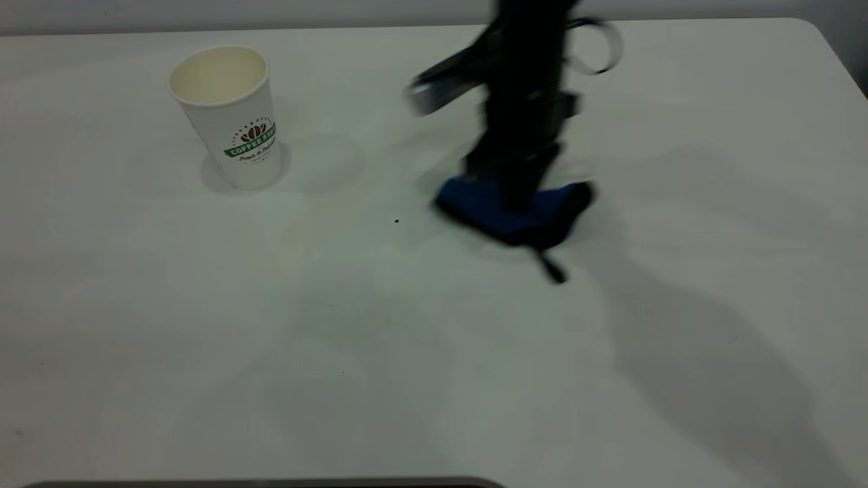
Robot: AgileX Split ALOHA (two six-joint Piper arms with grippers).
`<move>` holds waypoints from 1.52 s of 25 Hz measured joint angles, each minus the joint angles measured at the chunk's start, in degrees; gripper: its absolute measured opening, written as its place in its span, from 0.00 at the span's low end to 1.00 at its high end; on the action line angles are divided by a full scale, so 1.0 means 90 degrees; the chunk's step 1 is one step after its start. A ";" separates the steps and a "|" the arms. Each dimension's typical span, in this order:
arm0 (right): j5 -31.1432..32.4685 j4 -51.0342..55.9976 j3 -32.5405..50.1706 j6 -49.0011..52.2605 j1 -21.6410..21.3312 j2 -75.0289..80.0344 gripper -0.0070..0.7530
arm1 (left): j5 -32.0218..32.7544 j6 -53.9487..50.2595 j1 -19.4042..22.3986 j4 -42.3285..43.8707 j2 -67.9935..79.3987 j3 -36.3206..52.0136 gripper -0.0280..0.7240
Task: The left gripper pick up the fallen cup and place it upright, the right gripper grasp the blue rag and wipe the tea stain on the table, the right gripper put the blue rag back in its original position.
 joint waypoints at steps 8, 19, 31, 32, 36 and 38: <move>-0.0140 -0.0053 0.0000 0.0112 -0.1140 -0.0010 0.06 | 0.0000 0.0000 0.0000 0.0000 0.0000 0.0000 0.68; -0.0369 0.0175 0.0011 0.0162 -0.1195 -0.0223 0.48 | 0.0000 0.0012 0.0000 0.0000 0.0000 0.0000 0.68; 0.1299 -0.0632 0.0074 0.1200 -0.1203 -0.2622 0.74 | 0.0000 0.0012 0.0000 0.0000 0.0000 0.0000 0.68; 0.1312 -0.0727 0.0175 0.1323 -0.1215 -0.2810 0.74 | 0.0000 0.0012 0.0000 0.0000 0.0000 0.0000 0.68; 0.1331 -0.0860 0.1205 0.1489 -0.1274 -0.3862 0.73 | 0.0000 0.0012 0.0000 0.0000 0.0000 0.0000 0.68; 0.1344 -0.0881 0.2037 0.1502 -0.1290 -0.4516 0.73 | 0.0000 0.0012 0.0000 0.0000 0.0000 0.0000 0.68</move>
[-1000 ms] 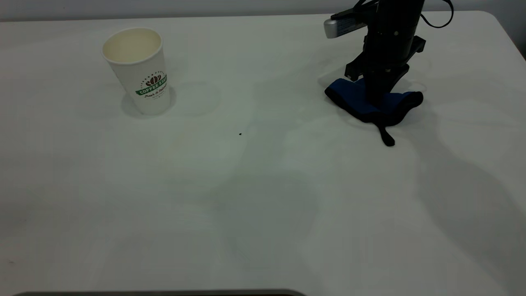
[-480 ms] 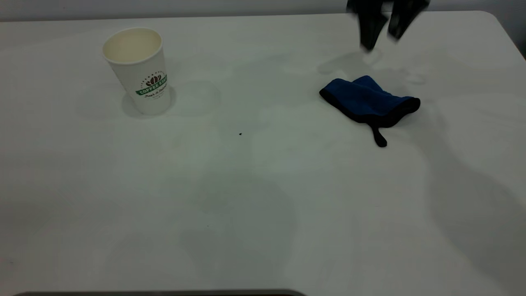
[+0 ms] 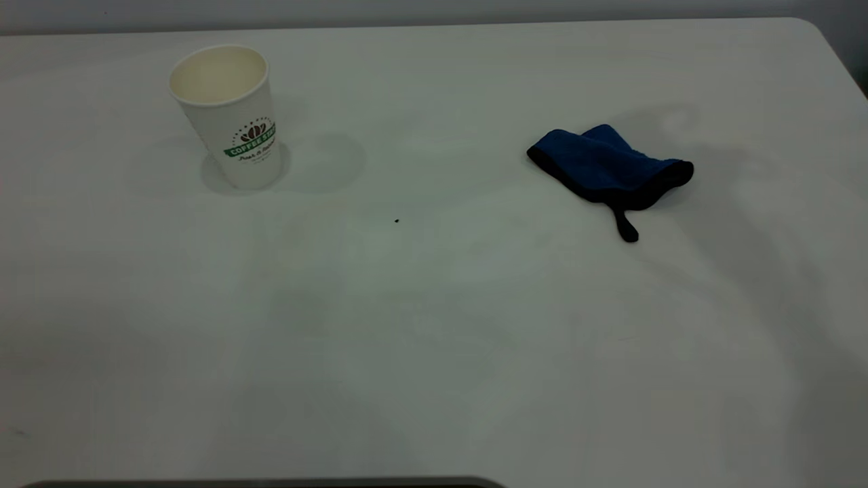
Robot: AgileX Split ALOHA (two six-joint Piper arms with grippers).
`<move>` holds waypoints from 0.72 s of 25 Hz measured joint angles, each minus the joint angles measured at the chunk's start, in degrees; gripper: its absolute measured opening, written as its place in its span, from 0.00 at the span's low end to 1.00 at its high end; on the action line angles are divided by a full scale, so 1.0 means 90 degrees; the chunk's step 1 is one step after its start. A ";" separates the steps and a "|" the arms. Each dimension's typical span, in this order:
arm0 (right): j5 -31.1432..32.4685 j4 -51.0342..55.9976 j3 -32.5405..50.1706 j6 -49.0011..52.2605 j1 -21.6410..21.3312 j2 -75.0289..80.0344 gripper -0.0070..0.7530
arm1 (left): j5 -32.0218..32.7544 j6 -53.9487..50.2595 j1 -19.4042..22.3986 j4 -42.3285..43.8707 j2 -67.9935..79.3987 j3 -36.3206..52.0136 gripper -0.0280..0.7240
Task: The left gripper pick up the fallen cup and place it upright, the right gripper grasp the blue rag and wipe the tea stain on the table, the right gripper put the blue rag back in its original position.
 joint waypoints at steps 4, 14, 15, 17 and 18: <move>0.0000 -0.0007 0.1898 0.0019 -0.0018 -0.1295 0.73 | 0.0000 0.0000 0.0000 0.0000 0.0000 0.0000 0.68; -0.0437 0.0091 0.6151 0.0332 -0.0292 -0.5161 0.73 | 0.0000 -0.0007 0.0000 0.0000 0.0000 0.0000 0.68; -0.0460 0.0186 0.6428 0.0346 -0.0292 -0.5477 0.73 | 0.0000 -0.0013 0.0000 0.0000 0.0000 0.0000 0.68; -0.0524 0.0359 0.6874 0.0353 -0.0292 -0.6278 0.73 | 0.0000 -0.0013 0.0000 0.0000 0.0000 0.0000 0.68; -0.0553 0.0430 0.7082 0.0374 -0.0292 -0.6703 0.73 | 0.0000 -0.0013 0.0000 0.0000 0.0000 0.0000 0.68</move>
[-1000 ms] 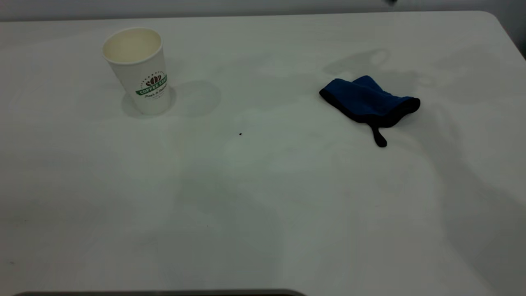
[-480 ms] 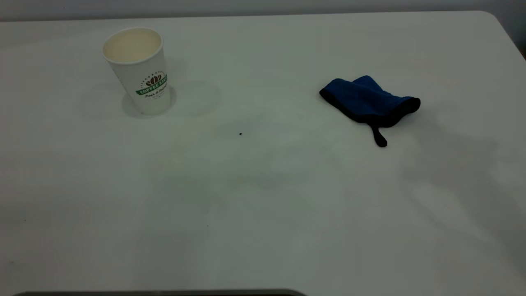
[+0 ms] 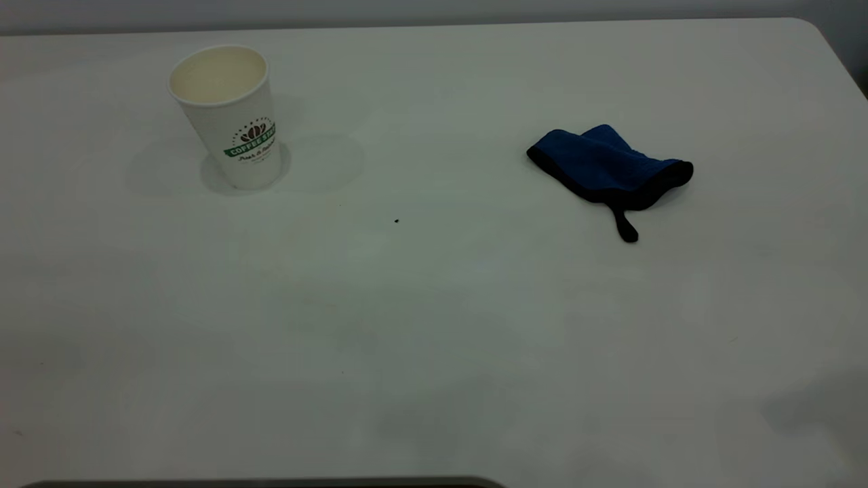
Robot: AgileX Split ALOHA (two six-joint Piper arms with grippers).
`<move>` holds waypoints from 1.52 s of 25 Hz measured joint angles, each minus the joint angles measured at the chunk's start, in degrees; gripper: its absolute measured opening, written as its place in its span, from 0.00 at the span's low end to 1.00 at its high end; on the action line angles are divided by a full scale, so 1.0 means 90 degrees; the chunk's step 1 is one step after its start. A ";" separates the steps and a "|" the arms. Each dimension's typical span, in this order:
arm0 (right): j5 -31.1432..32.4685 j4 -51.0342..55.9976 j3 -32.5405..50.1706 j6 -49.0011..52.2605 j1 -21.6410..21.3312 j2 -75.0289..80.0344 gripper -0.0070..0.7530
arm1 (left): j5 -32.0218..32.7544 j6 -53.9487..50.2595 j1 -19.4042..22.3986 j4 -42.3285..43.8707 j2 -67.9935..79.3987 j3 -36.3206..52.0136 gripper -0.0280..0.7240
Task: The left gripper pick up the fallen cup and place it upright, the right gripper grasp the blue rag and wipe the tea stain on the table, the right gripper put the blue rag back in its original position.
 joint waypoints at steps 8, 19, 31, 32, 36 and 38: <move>0.0501 0.0067 0.0724 0.0267 -0.0135 -0.3020 0.73 | 0.0000 0.0000 0.0000 0.0000 0.0000 0.0000 0.68; -0.0003 0.0067 0.1012 0.0287 -0.0721 -0.5419 0.73 | 0.0000 0.0000 0.0000 0.0000 0.0000 0.0000 0.68; -0.0003 0.0067 0.1012 0.0287 -0.0721 -0.5851 0.73 | 0.0000 0.0012 0.0000 0.0000 0.0000 0.0000 0.68; -0.0003 0.0067 0.1012 0.0287 -0.0721 -0.5857 0.73 | 0.0000 0.0012 0.0000 0.0000 0.0000 0.0000 0.68; -0.0003 0.0067 0.1012 0.0287 -0.0721 -0.5857 0.73 | 0.0000 0.0012 0.0000 0.0000 0.0000 0.0000 0.68; -0.0003 0.0067 0.1012 0.0287 -0.0721 -0.5857 0.73 | 0.0000 0.0012 0.0000 0.0000 0.0000 0.0000 0.68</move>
